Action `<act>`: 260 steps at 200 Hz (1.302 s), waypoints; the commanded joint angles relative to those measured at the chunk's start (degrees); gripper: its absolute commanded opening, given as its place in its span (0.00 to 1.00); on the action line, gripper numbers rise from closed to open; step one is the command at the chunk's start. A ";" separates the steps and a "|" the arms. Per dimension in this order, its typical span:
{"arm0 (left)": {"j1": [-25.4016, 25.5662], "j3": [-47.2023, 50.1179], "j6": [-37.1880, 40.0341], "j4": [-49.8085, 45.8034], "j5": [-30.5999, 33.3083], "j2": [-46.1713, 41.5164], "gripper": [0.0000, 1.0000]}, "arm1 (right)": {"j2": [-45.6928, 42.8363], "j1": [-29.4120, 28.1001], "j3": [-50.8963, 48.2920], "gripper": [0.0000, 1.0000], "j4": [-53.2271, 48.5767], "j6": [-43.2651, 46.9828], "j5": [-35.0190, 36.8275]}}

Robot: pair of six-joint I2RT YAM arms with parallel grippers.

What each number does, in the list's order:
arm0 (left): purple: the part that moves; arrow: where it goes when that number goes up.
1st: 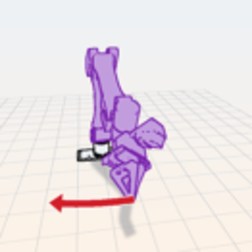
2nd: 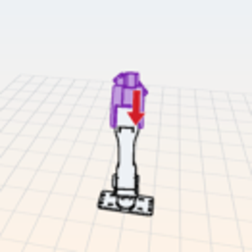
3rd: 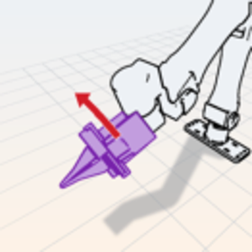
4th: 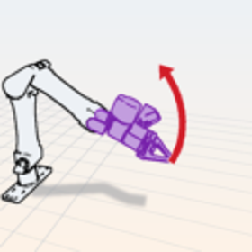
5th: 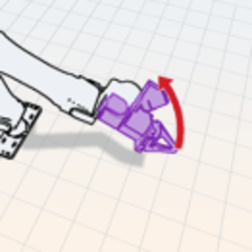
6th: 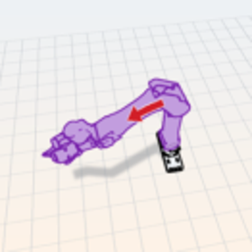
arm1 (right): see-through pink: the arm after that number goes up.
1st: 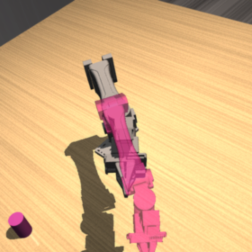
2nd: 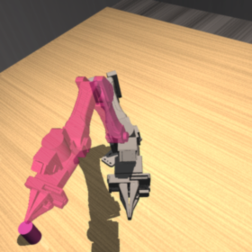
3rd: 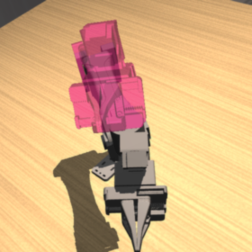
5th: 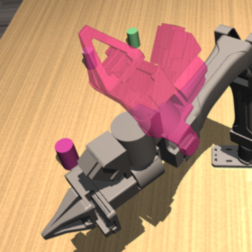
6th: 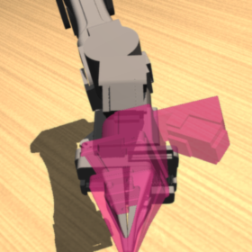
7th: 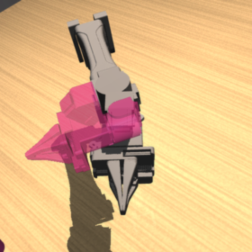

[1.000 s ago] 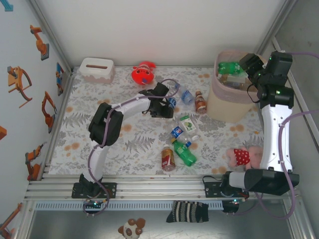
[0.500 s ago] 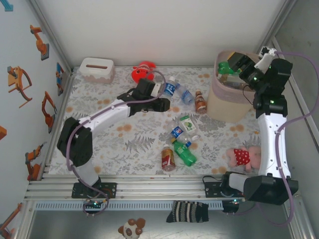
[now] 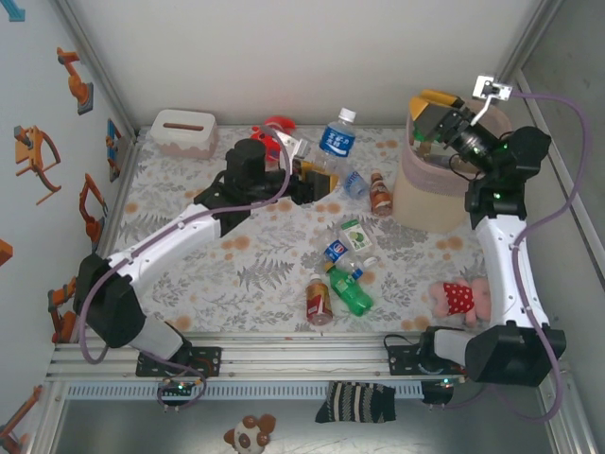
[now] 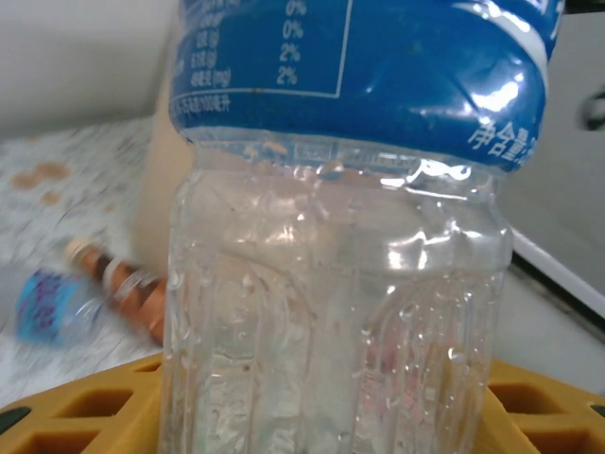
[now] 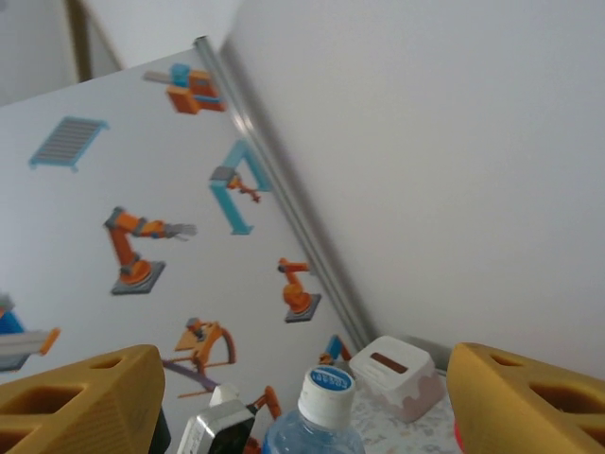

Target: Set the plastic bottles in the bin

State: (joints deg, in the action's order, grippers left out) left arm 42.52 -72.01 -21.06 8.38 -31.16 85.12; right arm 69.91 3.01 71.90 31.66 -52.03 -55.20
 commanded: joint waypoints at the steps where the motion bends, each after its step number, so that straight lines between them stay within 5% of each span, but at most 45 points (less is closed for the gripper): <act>1: 1.39 0.29 3.26 8.75 -7.13 -3.41 0.46 | 0.72 -3.10 0.74 0.78 9.12 -0.30 -4.95; 40: 3.04 0.07 4.69 10.48 -9.19 -5.76 0.45 | 0.29 -9.98 0.78 0.82 6.72 8.14 -5.72; 106: 3.62 0.21 5.33 11.73 -8.83 -6.94 0.44 | -1.62 -19.19 3.24 0.88 -16.75 29.06 -5.62; 260: 3.75 -0.96 5.24 11.83 -9.03 -5.14 0.45 | -0.40 -23.05 6.26 0.72 -17.50 27.44 -4.04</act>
State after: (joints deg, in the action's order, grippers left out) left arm 46.11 -71.44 -17.10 17.93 -39.09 80.05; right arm 69.41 -19.38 75.83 13.04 -24.25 -59.13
